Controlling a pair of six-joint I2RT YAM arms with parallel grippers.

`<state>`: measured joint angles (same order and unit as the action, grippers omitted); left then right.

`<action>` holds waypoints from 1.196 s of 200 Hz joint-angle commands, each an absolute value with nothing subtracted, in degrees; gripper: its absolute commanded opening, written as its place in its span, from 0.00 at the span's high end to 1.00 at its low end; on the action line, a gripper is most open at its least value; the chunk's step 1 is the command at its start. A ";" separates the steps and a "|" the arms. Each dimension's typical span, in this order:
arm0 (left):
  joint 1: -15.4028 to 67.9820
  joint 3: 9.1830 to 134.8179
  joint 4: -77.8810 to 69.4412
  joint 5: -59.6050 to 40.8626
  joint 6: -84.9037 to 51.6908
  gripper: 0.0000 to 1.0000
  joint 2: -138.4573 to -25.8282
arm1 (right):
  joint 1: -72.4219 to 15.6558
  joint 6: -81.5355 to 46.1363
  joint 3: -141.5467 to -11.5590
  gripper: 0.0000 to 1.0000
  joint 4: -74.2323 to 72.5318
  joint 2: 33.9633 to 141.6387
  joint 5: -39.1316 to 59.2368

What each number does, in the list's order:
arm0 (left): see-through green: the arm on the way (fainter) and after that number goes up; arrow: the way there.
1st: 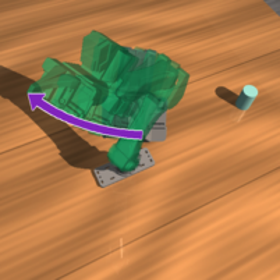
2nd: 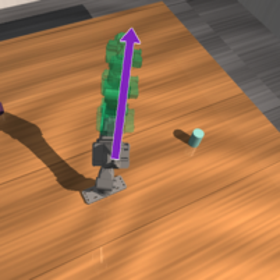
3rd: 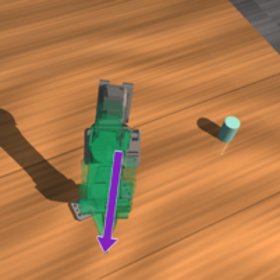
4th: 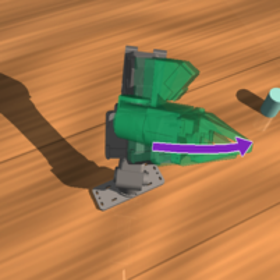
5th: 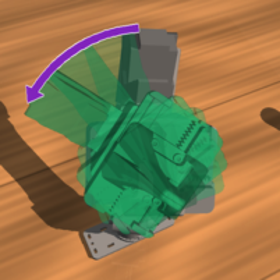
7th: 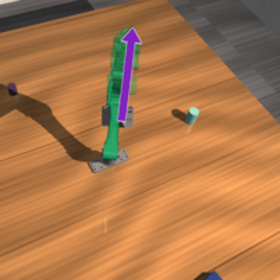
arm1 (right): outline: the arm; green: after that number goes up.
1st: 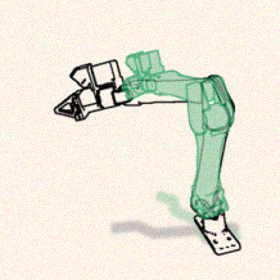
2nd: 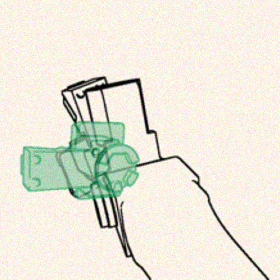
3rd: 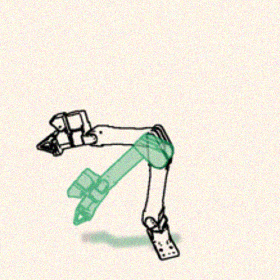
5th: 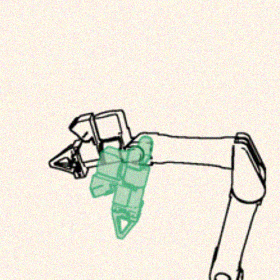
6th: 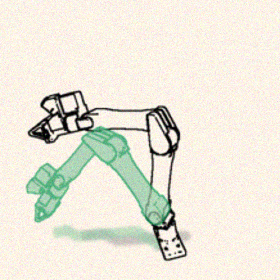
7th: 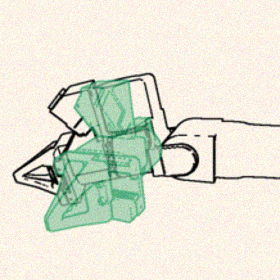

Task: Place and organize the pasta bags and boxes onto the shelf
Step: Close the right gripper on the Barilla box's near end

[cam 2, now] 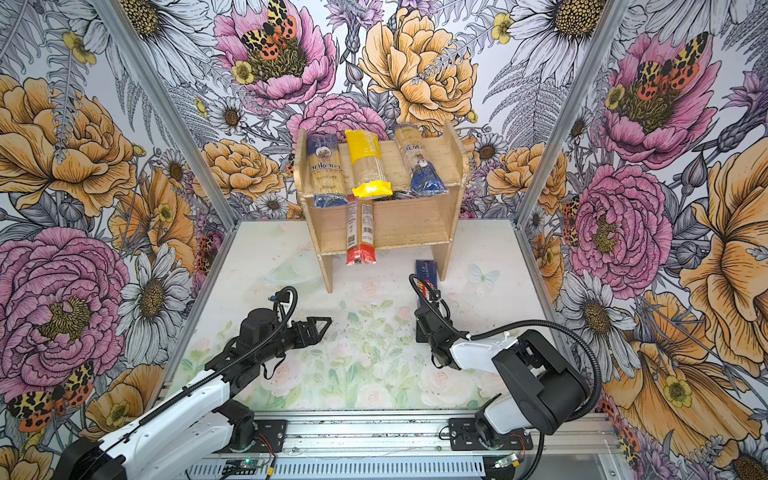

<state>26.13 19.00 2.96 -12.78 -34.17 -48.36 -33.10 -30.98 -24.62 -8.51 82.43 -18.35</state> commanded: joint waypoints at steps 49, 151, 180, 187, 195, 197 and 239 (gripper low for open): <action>26.44 17.97 1.85 -11.43 -34.10 0.01 -47.66 | -33.67 -31.60 -22.07 0.67 -8.08 77.24 -18.62; 26.46 18.09 2.39 -11.52 -34.45 0.01 -46.64 | -33.67 -31.53 -21.23 0.90 -7.82 73.45 -17.14; 26.43 18.19 2.46 -11.69 -34.45 0.01 -46.58 | -33.66 -31.41 -20.40 0.95 -7.49 70.89 -17.18; 26.40 18.11 2.41 -11.62 -34.41 0.01 -46.58 | -33.66 -31.42 -20.23 0.96 -7.33 70.31 -17.21; 26.47 18.11 2.42 -11.67 -34.45 0.01 -46.65 | -33.66 -31.30 -20.07 0.99 -7.13 69.51 -17.10; 26.44 18.13 2.45 -11.66 -34.45 0.01 -46.66 | -33.66 -31.22 -20.03 0.99 -7.06 69.34 -17.06; 26.39 18.11 2.04 -11.67 -34.45 0.01 -47.02 | -33.66 -30.71 -19.28 1.00 -5.74 65.65 -16.22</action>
